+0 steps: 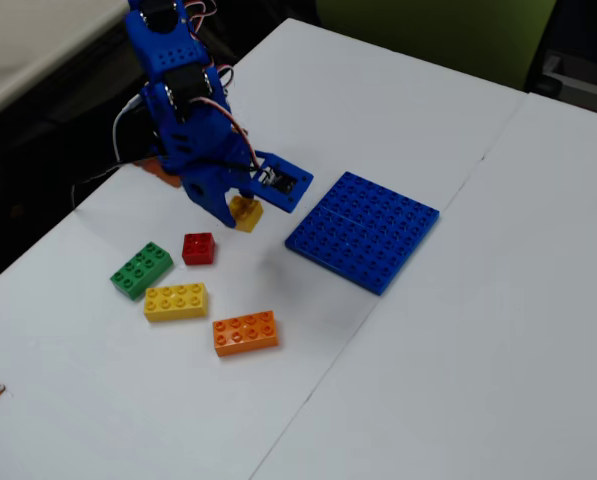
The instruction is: Pick up the 2x2 yellow block and go up the 8x8 blue block.
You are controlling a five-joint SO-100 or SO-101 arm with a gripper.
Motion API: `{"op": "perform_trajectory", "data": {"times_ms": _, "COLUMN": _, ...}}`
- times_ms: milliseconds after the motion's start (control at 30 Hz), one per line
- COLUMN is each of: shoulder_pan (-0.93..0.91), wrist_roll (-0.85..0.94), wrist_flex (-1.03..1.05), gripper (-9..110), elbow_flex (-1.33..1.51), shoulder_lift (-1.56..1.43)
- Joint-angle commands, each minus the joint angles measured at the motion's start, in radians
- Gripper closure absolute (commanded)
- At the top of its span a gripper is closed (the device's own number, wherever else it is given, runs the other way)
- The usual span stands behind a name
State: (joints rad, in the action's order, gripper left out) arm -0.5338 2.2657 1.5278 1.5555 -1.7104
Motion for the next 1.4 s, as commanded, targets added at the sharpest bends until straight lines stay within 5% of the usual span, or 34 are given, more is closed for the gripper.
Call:
{"op": "perform_trajectory", "data": {"times_ms": 0, "shoulder_pan": 0.041, "wrist_roll": -0.129, "wrist_flex": 0.123, "gripper": 101, "elbow_flex": -0.003, "shoulder_lift": -0.169}}
{"op": "perform_trajectory", "data": {"times_ms": 367, "shoulder_pan": 0.324, "wrist_roll": -0.548, "wrist_flex": 0.221, "gripper": 101, "elbow_flex": -0.179, "shoulder_lift": -0.367}}
{"op": "perform_trajectory", "data": {"times_ms": 667, "shoulder_pan": 0.514, "wrist_roll": -0.815, "wrist_flex": 0.219, "gripper": 101, "elbow_flex": -0.802, "shoulder_lift": -0.089}}
{"op": "perform_trajectory", "data": {"times_ms": 867, "shoulder_pan": 0.541, "wrist_roll": -0.813, "wrist_flex": 0.178, "gripper": 101, "elbow_flex": -1.054, "shoulder_lift": 0.146}}
{"op": "perform_trajectory", "data": {"times_ms": 1233, "shoulder_pan": 0.531, "wrist_roll": -0.713, "wrist_flex": 0.127, "gripper": 101, "elbow_flex": -0.966, "shoulder_lift": 0.382}}
{"op": "perform_trajectory", "data": {"times_ms": 1367, "shoulder_pan": 0.537, "wrist_roll": -0.695, "wrist_flex": 0.003, "gripper": 101, "elbow_flex": -0.704, "shoulder_lift": 0.341}}
